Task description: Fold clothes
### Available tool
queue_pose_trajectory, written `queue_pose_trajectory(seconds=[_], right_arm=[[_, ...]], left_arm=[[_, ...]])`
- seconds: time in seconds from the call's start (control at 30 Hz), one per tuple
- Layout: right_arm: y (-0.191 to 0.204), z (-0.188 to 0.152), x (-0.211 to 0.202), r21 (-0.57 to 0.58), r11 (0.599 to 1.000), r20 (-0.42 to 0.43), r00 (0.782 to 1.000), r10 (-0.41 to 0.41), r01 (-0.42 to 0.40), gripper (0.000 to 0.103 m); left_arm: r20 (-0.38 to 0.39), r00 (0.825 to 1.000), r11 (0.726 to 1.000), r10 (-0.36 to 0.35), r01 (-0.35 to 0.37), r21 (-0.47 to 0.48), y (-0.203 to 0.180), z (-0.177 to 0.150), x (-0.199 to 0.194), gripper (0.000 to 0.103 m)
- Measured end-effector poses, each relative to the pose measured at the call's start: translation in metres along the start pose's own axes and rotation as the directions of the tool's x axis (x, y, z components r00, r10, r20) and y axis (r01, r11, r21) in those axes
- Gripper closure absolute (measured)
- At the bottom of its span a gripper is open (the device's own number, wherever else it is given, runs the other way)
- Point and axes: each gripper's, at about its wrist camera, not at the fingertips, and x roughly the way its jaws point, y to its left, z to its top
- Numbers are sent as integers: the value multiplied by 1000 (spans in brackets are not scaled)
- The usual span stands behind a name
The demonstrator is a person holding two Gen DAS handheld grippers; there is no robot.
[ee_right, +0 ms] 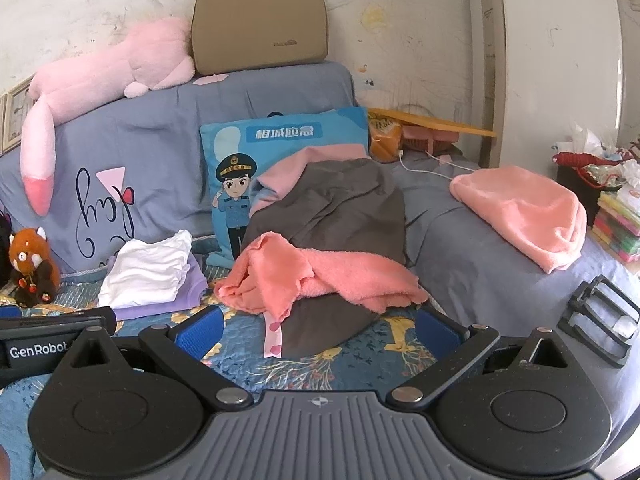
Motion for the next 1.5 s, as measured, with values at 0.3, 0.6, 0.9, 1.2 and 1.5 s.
queue_pose_trajectory(seconds=[0.3,0.6,0.9,1.2,1.5], right_arm=[[1,1,-1,9,1000,-6,1000,1,-1,0],[1,1,-1,8,1000,-14,1000,2,-2,0],[2,1,-2,7,1000,-16,1000,6,-5,0],[3,0,-2,9,1000,-19,1000,5,-5,0],[3,-1,-2,7,1000,-19,1000,3,-3,0]], left_arm=[[-10,1000,1000,4,-4,10,0,-1,0,0],[-16,1000,1000,4,-4,14,0,0,-1,0],[-25,1000,1000,-2,2,6,1,-1,2,0],[-26,1000,1000,-4,4,2,3,-3,2,0],[-28,1000,1000,-10,10,1,3,-3,3,0]])
